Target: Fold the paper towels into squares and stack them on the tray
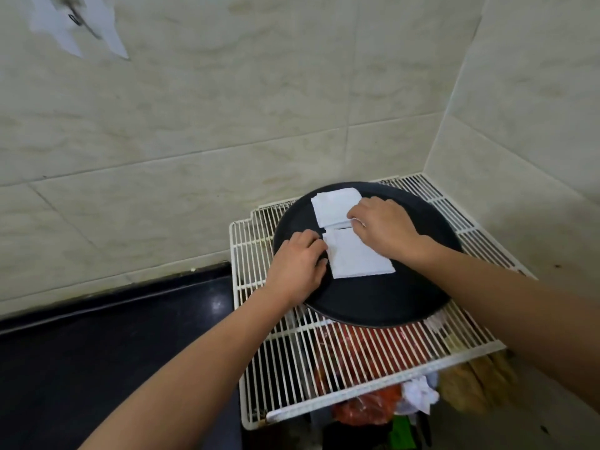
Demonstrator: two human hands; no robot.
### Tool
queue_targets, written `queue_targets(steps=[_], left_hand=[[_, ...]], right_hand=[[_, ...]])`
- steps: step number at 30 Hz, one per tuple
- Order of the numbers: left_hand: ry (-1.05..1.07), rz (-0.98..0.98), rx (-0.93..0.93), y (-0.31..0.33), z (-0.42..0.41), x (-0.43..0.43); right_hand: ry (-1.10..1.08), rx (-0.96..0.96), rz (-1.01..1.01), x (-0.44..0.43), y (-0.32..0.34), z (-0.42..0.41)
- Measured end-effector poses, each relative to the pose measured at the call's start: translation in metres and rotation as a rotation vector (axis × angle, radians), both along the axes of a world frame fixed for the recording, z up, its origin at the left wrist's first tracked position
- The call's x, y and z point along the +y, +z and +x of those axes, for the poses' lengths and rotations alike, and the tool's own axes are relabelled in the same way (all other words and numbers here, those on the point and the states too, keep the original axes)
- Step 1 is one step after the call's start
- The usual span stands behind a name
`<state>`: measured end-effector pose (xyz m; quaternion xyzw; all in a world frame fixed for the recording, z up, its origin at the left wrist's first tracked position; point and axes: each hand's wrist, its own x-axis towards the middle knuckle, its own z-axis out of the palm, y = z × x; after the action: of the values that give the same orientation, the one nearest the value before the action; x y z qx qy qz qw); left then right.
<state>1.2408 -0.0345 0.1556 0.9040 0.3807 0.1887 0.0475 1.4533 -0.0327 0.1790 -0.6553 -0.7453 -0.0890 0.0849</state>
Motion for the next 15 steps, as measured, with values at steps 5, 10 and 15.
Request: queue_targets(steps=[5,10,15], left_hand=[[-0.040,-0.129,0.252,0.000,0.024,0.006],[-0.003,-0.225,0.328,-0.008,0.020,0.008],[0.011,-0.215,0.279,-0.001,0.016,0.008]], right_hand=[[0.052,-0.081,-0.191,-0.029,-0.013,0.013],[-0.004,-0.038,-0.301,-0.038,-0.034,0.029],[-0.073,0.130,-0.291,-0.044,-0.018,0.029]])
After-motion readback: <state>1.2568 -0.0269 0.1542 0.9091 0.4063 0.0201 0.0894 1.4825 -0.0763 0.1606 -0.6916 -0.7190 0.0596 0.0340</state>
